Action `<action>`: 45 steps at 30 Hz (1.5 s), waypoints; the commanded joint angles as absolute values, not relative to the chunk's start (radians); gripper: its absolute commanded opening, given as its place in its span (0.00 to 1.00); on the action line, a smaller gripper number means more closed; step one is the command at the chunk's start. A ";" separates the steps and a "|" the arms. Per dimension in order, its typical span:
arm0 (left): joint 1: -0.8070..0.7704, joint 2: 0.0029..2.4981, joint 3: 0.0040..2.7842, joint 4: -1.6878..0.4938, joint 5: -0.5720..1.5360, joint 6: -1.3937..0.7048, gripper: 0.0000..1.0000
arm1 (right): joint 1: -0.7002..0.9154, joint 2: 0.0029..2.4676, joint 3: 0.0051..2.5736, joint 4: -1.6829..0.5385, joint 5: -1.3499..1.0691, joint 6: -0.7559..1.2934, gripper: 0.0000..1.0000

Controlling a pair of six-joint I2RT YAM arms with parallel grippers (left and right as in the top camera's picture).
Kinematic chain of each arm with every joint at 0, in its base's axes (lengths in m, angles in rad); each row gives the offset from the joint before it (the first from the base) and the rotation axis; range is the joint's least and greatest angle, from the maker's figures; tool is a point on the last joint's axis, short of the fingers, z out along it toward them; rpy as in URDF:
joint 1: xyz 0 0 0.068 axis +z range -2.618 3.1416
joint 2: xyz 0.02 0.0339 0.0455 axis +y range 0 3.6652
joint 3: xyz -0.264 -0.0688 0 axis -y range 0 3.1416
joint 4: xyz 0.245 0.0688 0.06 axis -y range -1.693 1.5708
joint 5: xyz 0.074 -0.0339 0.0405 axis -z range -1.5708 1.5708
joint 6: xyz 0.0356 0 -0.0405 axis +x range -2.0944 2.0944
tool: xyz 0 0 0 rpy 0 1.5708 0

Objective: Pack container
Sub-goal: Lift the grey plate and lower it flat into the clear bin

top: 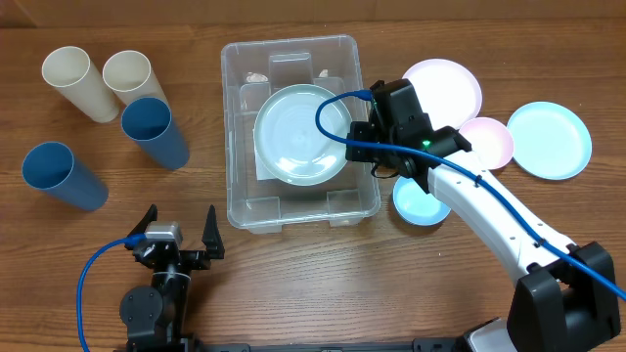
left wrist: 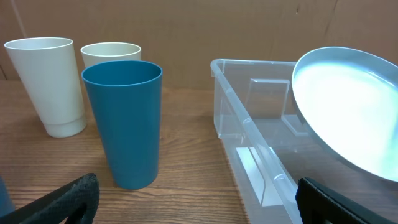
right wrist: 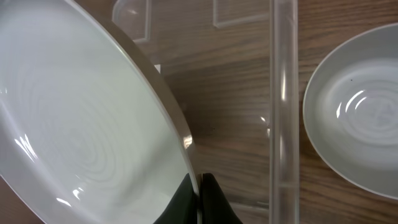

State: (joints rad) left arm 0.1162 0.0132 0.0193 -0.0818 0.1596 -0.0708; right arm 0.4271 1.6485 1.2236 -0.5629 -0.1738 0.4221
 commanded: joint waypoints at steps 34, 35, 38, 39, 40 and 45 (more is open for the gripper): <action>0.125 0.004 0.014 -0.081 0.154 -0.059 1.00 | 0.573 1.736 1.230 -0.710 -0.041 0.424 0.04; 0.125 0.004 0.014 -0.081 0.154 -0.059 1.00 | 0.572 1.736 1.230 -0.711 -0.041 0.424 0.04; 0.125 0.004 0.014 -0.081 0.154 -0.059 1.00 | 0.571 1.736 1.230 -0.712 -0.019 0.424 0.04; 0.125 0.004 0.014 -0.081 0.154 -0.059 1.00 | 0.571 1.736 1.230 -0.711 -0.015 0.424 0.08; 0.125 0.004 0.014 -0.081 0.154 -0.059 1.00 | 0.571 1.736 1.230 -0.710 -0.016 0.424 0.18; 0.125 0.004 0.014 -0.081 0.154 -0.059 1.00 | 0.571 1.736 1.231 -0.706 -0.015 0.422 0.57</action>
